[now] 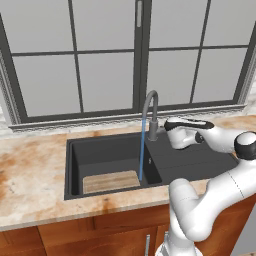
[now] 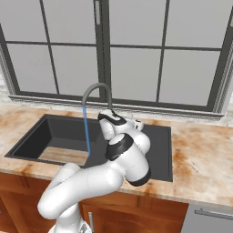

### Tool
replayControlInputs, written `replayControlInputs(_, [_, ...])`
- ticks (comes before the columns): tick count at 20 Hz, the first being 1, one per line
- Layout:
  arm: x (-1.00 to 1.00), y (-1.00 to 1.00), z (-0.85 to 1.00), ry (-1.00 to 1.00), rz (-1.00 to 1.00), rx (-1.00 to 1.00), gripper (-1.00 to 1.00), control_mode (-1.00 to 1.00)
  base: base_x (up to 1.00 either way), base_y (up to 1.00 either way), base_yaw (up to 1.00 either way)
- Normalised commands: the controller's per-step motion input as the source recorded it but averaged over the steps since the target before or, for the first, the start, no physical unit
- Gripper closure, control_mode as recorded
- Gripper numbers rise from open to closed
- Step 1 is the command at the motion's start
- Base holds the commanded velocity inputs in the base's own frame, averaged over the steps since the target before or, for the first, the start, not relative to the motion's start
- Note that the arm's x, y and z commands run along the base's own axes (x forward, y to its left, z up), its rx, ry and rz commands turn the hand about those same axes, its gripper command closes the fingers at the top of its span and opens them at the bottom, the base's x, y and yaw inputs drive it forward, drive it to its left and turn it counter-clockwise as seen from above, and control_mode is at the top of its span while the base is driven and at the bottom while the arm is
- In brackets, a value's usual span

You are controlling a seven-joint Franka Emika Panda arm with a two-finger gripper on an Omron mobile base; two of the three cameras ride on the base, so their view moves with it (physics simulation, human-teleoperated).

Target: Turn on the sink faucet with hot water and rinse the cutting board for ten seconds, then turn off the faucet. Push the cutting board to reach the water if necessary.

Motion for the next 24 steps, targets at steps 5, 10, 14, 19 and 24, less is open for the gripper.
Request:
replayControlInputs(5, [0.00,0.00,0.00,0.00,0.00,0.00,-1.00,-1.00,0.00,0.00,0.00])
replayControlInputs(10, [0.00,0.00,0.00,0.00,0.00,0.00,-1.00,-1.00,0.00,0.00,0.00])
replayControlInputs(14, [0.00,0.00,0.00,0.00,0.00,0.00,-1.00,-1.00,0.00,0.00,0.00])
replayControlInputs(19, [0.00,0.00,0.00,0.00,0.00,0.00,-1.00,-1.00,0.00,0.00,0.00])
replayControlInputs(24, [0.00,0.00,0.00,0.00,0.00,0.00,-1.00,-1.00,0.00,0.00,0.00])
